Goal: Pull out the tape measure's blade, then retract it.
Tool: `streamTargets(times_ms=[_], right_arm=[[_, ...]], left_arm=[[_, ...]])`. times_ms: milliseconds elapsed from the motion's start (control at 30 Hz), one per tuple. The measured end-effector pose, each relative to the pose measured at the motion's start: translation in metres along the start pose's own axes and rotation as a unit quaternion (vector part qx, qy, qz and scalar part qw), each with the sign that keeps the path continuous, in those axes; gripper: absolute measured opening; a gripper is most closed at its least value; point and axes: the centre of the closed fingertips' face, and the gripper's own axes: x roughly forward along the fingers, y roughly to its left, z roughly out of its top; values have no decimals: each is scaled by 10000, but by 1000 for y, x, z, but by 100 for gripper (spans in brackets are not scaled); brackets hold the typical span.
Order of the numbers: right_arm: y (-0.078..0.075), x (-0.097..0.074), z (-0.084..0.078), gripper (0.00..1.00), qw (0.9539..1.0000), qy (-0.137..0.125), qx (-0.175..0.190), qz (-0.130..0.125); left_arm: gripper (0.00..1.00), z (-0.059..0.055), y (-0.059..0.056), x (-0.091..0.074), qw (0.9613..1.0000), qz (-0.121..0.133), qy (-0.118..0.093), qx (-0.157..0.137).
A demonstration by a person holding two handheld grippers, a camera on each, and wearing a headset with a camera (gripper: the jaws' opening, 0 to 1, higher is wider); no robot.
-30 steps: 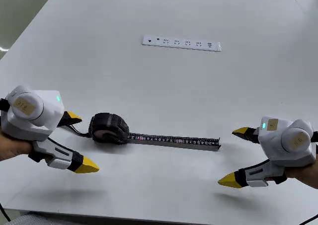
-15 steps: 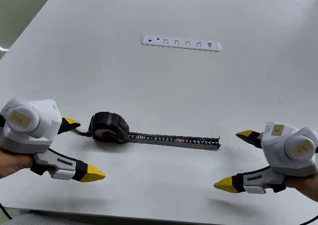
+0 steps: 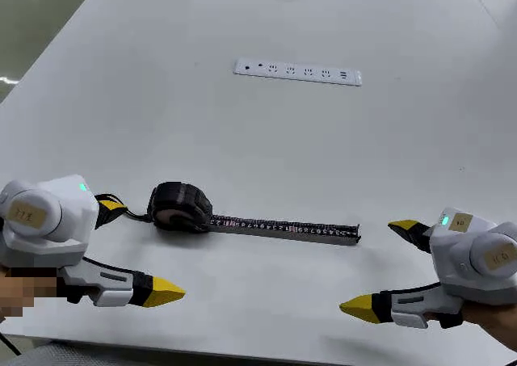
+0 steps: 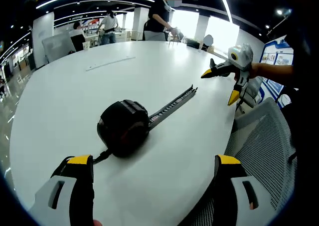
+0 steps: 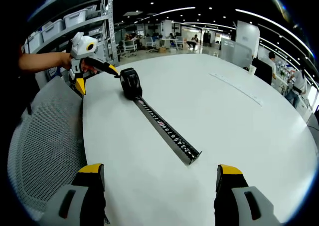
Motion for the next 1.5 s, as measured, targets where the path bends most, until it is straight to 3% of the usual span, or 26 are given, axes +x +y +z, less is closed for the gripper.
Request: streamTargets(times_ms=[633, 867, 1033, 1133, 1333, 1500], right_arm=[[13, -4, 9, 98, 9975, -361, 425, -443], [16, -6, 14, 99, 9940, -509, 686, -678], [17, -7, 18, 99, 9916, -577, 793, -839], [17, -8, 22, 99, 9901, -599, 864, -927], [18, -14, 34, 99, 9855, -748, 996, -1154], [19, -17, 46, 99, 9801, -923, 1145, -1330]], left_arm=[[99, 10, -12, -1, 9971, 508, -484, -290], [99, 16, -16, -1, 9938, 798, -650, -414], [99, 17, -19, -1, 9928, 900, -649, -440], [99, 19, -18, -2, 9904, 1018, -729, -584], [99, 27, -22, -7, 9872, 1216, -840, -595], [99, 29, -17, -11, 9815, 1396, -901, -950]])
